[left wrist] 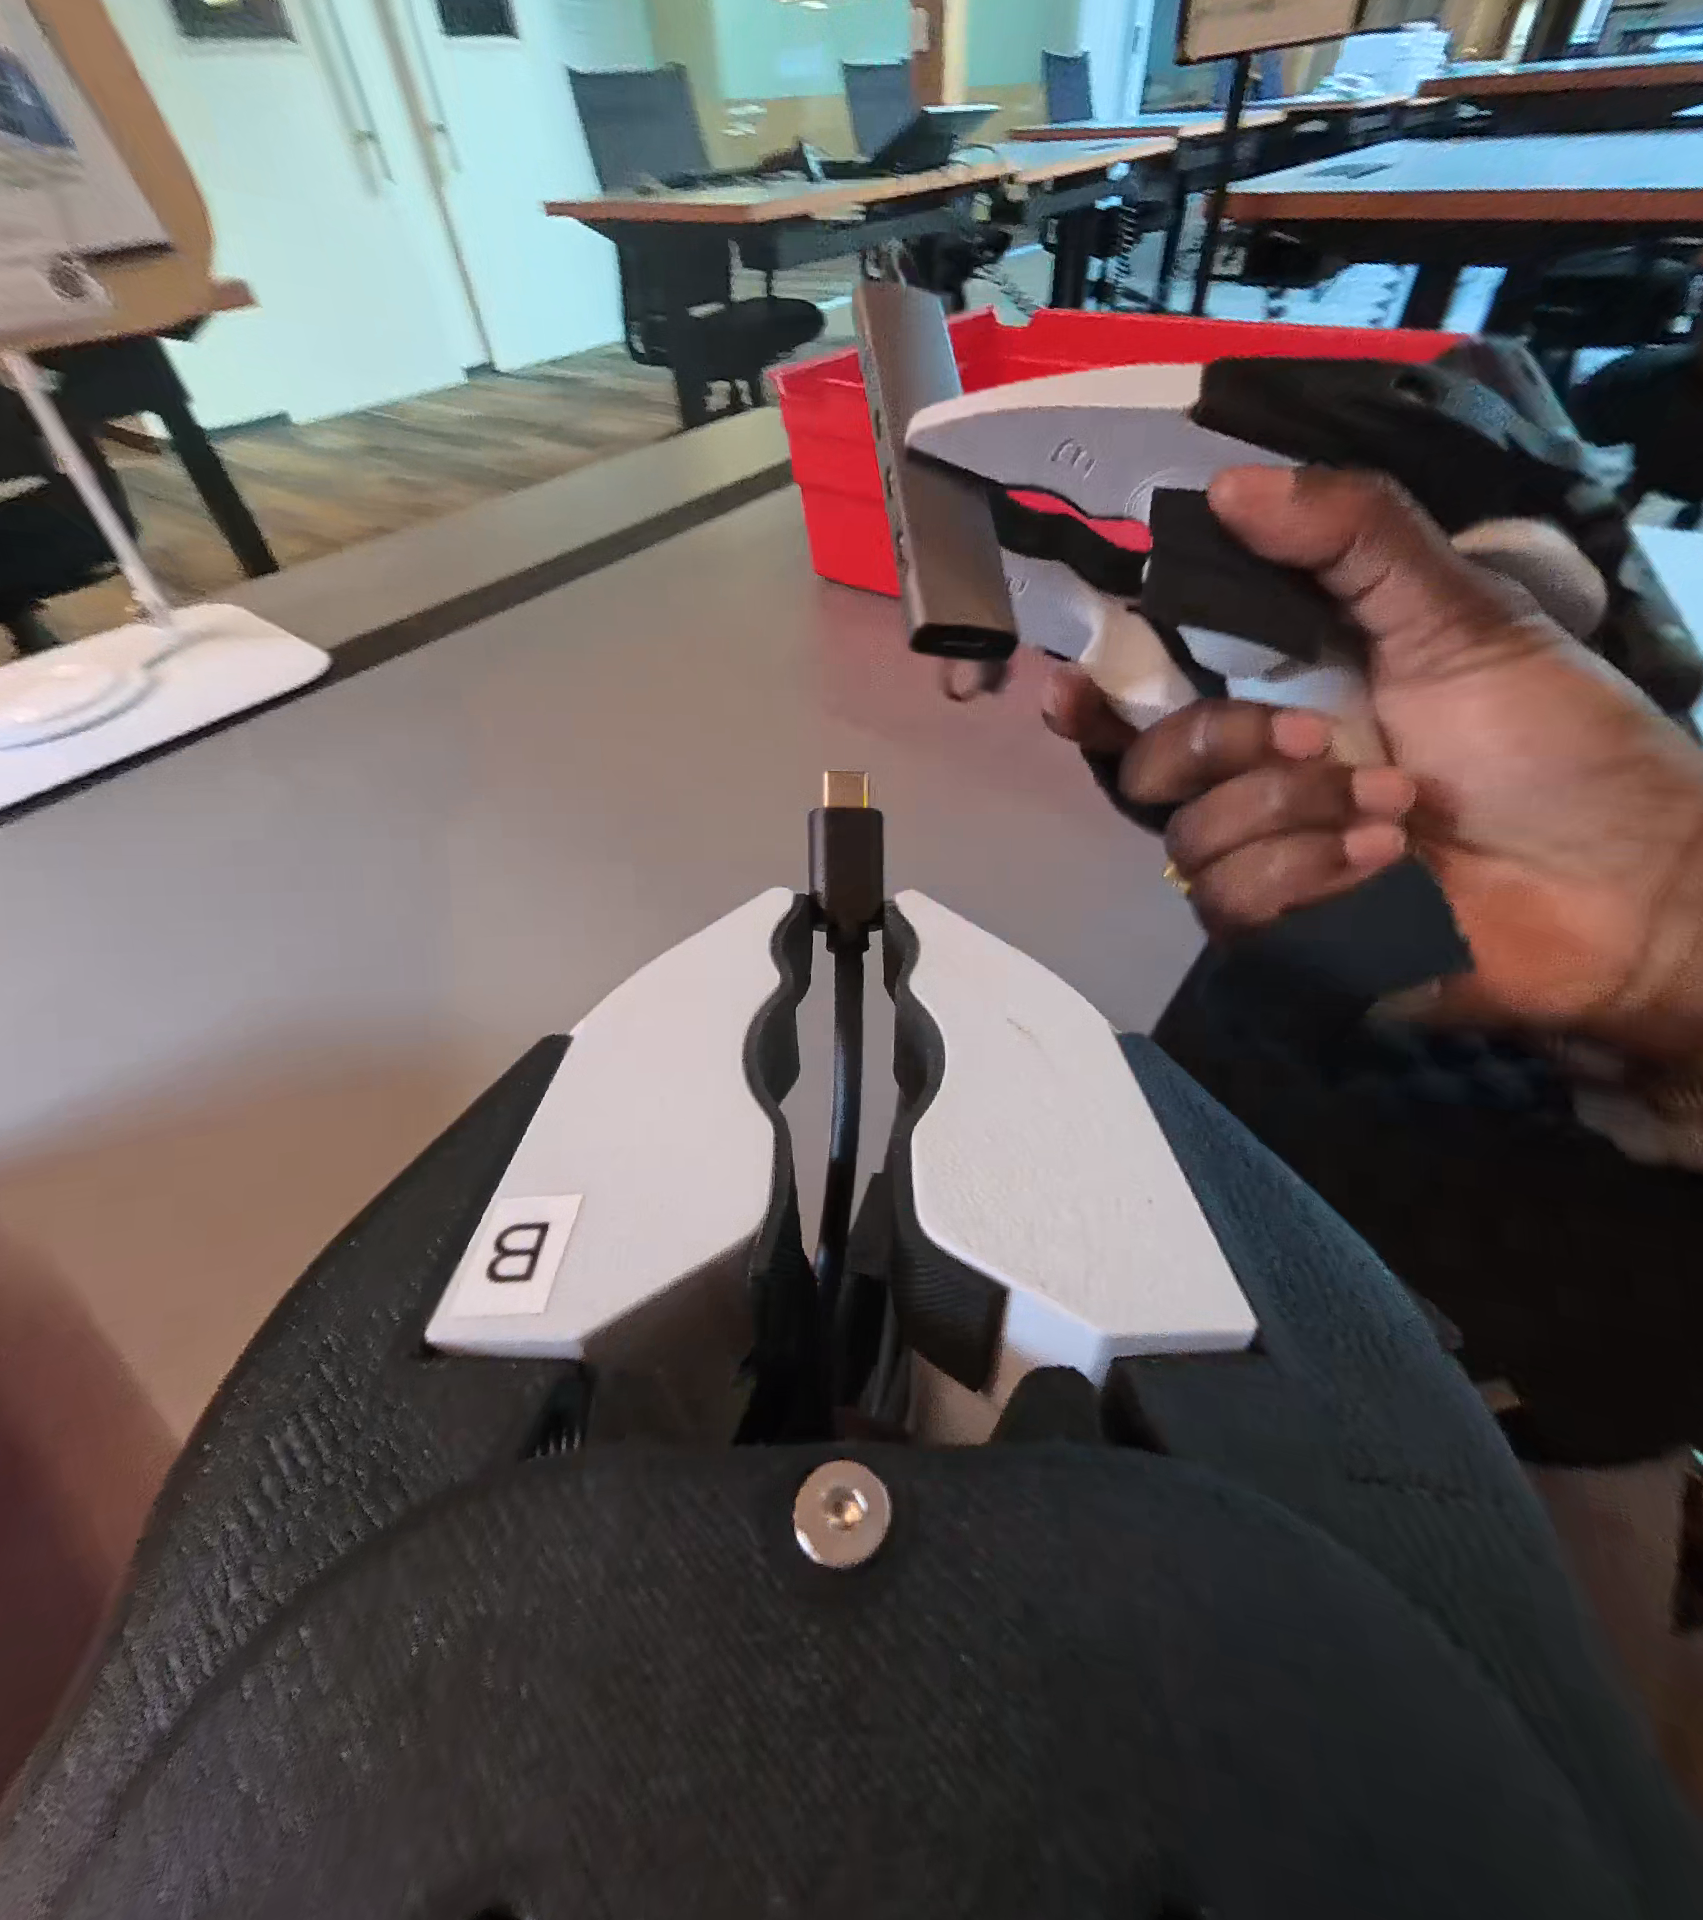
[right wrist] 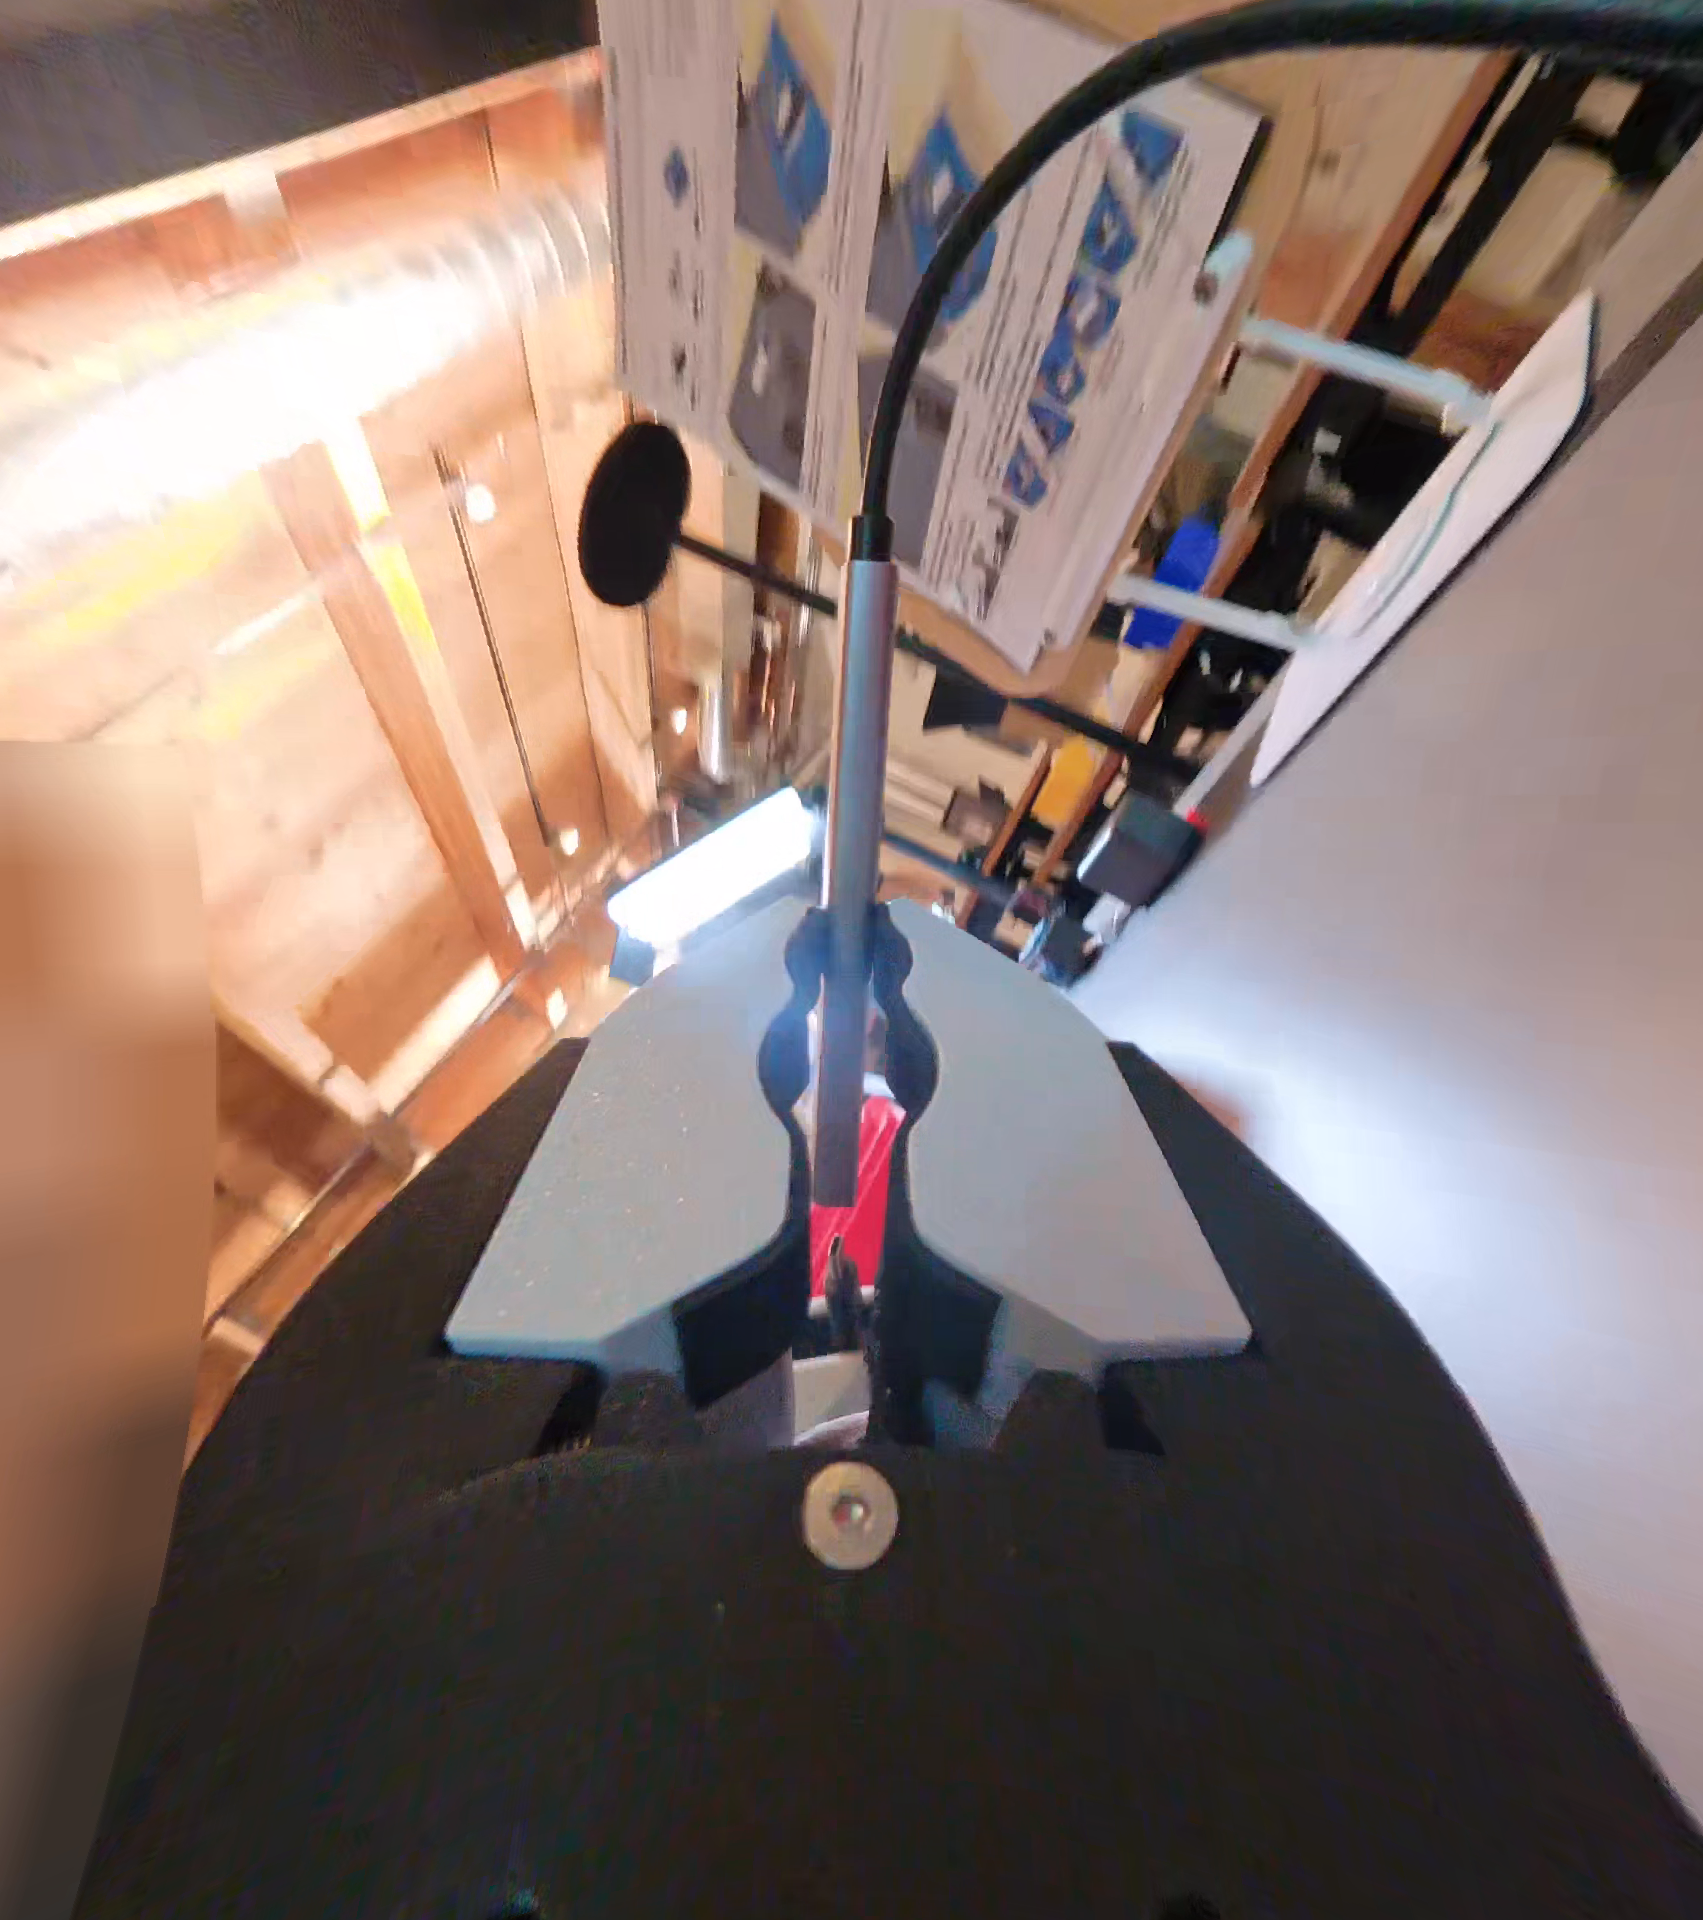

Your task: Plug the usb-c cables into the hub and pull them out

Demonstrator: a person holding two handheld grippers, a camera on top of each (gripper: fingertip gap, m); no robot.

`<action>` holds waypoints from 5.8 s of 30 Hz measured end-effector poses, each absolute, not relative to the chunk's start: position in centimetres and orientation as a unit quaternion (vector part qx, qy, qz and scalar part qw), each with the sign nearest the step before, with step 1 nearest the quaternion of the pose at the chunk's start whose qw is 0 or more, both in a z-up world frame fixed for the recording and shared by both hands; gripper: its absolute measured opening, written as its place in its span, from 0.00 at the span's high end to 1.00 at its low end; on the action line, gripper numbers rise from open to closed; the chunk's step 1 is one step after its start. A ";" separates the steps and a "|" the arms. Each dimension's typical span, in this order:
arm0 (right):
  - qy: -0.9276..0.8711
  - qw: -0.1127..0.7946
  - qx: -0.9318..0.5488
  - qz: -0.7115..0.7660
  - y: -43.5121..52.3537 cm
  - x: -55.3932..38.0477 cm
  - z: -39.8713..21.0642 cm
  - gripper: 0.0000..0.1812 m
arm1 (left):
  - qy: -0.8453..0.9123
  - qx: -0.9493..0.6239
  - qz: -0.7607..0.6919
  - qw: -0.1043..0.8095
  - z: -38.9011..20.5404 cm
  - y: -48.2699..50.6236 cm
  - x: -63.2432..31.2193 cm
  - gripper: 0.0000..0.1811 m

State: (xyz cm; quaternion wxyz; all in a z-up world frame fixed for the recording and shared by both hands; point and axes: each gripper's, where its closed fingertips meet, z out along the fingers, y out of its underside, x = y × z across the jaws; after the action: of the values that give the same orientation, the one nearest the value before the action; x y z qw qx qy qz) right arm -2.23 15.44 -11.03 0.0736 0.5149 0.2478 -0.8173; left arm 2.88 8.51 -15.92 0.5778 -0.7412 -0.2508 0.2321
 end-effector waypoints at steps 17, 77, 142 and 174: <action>0.288 -0.076 0.494 -0.817 12.3 -1.6 -10.7 0.95 | -0.244 -0.732 0.314 0.553 -15.9 8.9 2.2 0.93; 0.605 -0.188 0.128 -0.763 17.6 -2.1 8.3 0.95 | -0.221 -0.550 0.296 0.749 -9.4 5.8 3.3 0.77; 0.356 -0.257 0.169 -0.883 16.2 4.1 -2.9 0.34 | -0.145 -0.578 0.330 0.732 -9.4 7.3 5.2 0.75; 0.218 -0.186 0.231 -0.930 21.3 2.9 -2.9 0.42 | -0.447 -0.614 0.445 0.475 -8.5 -19.6 -2.2 0.98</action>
State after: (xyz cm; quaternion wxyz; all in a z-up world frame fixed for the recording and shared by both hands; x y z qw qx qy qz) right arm 2.89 21.28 -2.86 -0.1861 0.2308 0.2180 -0.9298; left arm -2.16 -19.57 -8.45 0.4745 -0.6142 -0.4470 0.4448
